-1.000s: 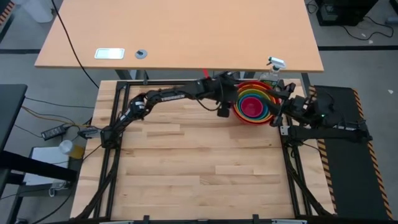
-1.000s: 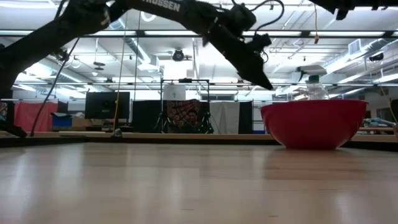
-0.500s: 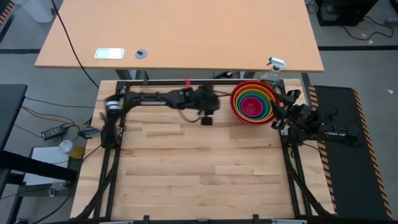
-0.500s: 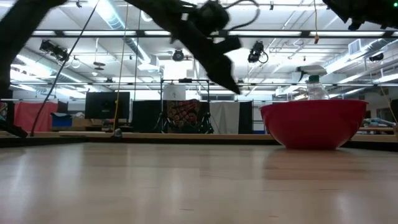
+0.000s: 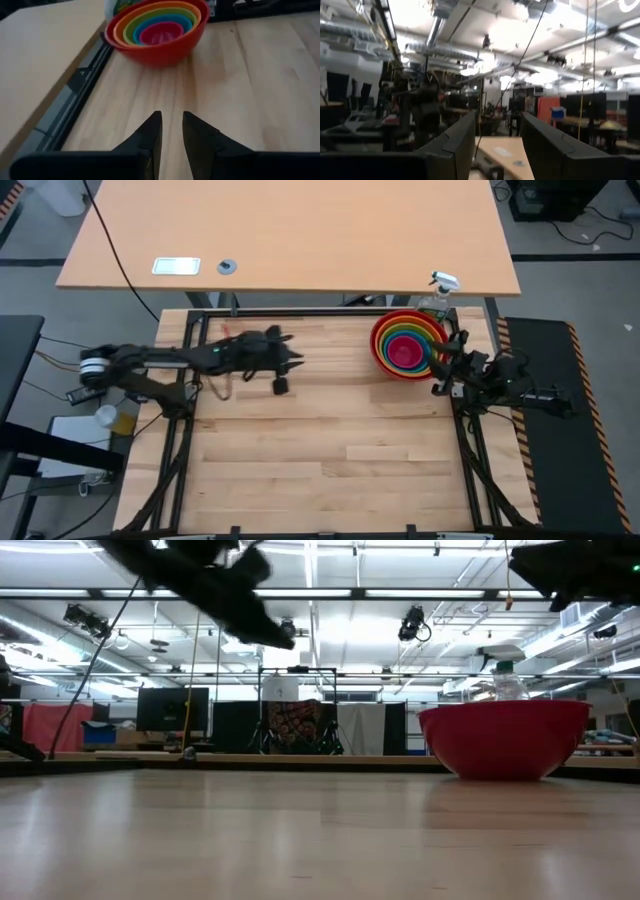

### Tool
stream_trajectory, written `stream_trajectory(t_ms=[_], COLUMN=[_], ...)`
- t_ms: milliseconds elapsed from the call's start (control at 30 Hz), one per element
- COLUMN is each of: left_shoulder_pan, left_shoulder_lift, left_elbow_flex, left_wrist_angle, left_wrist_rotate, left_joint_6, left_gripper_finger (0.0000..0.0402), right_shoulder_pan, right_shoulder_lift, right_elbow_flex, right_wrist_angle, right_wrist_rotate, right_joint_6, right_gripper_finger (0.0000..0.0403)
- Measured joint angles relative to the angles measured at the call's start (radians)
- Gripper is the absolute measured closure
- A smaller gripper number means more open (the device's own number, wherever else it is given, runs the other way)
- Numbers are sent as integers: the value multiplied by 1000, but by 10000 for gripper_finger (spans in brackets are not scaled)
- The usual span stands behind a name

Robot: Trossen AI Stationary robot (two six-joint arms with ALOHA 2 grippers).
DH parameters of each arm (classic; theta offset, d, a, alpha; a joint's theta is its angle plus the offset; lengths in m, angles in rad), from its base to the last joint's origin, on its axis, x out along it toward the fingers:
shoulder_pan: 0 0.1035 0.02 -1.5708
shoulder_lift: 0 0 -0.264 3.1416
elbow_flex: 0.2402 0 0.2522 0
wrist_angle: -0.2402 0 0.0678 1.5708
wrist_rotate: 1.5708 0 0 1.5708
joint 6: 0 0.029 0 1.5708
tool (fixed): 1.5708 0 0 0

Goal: Nest bowls inside each other
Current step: Return to Home Position

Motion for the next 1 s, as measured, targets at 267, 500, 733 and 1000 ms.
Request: stream_trajectory(t_ms=[267, 500, 733, 1000], left_shoulder_pan=[-19, -22, -23, -93], left_shoulder_lift=[-315, -545, -707, -854], left_elbow_flex=[-285, -512, -666, -700], left_wrist_angle=[85, 233, 328, 271], left_wrist_rotate=[5, 4, 4, -34], left_joint_6=[-70, -113, -191, -172], left_gripper_finger=[324, 324, 331, 380], right_shoulder_pan=[0, -1, -1, -1], right_shoulder_lift=[2, 0, 0, 5], right_elbow_flex=[-1, -96, -97, -97], right_wrist_angle=[-142, -100, -130, -124], right_wrist_rotate=[29, 69, 87, 157], right_joint_6=[95, 161, 184, 244], right_gripper_finger=[238, 238, 238, 238])
